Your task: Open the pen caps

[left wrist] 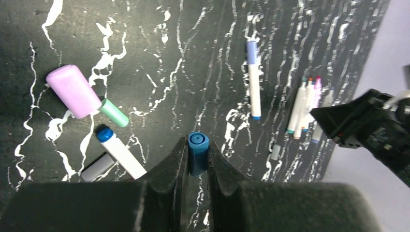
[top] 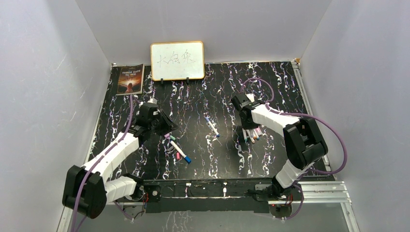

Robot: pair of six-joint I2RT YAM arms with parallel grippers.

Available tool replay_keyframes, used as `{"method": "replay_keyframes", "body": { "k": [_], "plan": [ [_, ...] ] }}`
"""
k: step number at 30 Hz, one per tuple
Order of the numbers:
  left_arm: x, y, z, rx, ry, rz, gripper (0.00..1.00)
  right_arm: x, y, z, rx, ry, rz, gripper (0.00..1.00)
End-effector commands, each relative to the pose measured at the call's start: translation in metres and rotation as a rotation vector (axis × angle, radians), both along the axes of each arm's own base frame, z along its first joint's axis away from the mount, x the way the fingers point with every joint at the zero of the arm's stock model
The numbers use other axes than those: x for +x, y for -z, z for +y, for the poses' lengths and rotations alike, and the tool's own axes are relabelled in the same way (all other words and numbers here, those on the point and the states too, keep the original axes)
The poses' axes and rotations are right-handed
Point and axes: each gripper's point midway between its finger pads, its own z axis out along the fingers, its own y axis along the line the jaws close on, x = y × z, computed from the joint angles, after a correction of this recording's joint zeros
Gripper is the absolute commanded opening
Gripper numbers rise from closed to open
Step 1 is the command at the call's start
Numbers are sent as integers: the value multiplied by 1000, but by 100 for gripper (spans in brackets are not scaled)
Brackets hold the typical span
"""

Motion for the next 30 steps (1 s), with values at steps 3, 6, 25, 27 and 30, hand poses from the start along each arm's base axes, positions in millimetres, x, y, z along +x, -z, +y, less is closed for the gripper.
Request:
{"method": "replay_keyframes", "body": {
  "k": [3, 6, 25, 27, 30],
  "plan": [
    [20, 9, 4, 71, -8, 7, 0, 26, -14, 13, 47, -13, -89, 20],
    [27, 17, 6, 102, -15, 20, 0, 26, -13, 14, 52, -17, -86, 21],
    [45, 61, 19, 234, -31, 116, 1, 27, -49, 60, 211, -129, -144, 45],
    [46, 68, 20, 251, -25, 134, 1, 27, -53, 73, 218, -165, -150, 46],
    [47, 76, 24, 288, -24, 164, 1, 26, -52, 93, 239, -215, -143, 47]
  ]
}}
